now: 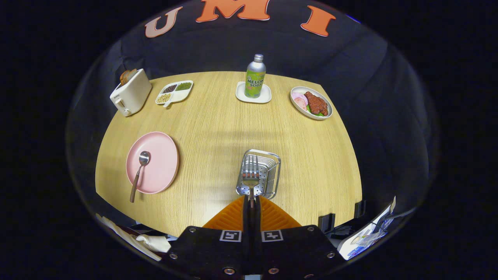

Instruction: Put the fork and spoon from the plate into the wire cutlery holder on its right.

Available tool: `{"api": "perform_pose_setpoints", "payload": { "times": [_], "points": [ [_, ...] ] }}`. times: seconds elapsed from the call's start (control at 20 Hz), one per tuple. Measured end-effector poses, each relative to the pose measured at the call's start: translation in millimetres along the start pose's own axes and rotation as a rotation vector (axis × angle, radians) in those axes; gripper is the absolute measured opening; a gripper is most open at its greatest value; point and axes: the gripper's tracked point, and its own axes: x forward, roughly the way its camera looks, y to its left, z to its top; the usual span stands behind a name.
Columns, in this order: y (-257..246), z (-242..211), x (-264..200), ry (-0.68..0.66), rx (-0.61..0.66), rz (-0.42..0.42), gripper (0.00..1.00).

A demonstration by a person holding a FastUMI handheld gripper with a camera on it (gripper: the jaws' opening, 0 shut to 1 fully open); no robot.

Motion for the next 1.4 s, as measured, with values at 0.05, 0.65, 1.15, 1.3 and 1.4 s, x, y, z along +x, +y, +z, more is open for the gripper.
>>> {"api": "perform_pose_setpoints", "payload": {
  "times": [0.05, 0.65, 1.15, 1.3, 1.4],
  "points": [
    [-1, 0, 3, 0.023, 0.002, 0.001, 0.05],
    [-2, 0, 49, 0.300, -0.012, 0.010, 0.04],
    [1, 6, 71, 0.376, 0.019, 0.016, 0.05],
    [-3, 11, 66, 0.354, 0.036, 0.012, 0.10],
    [-12, 14, 60, 0.327, 0.005, -0.020, 0.11]
  ]
}}
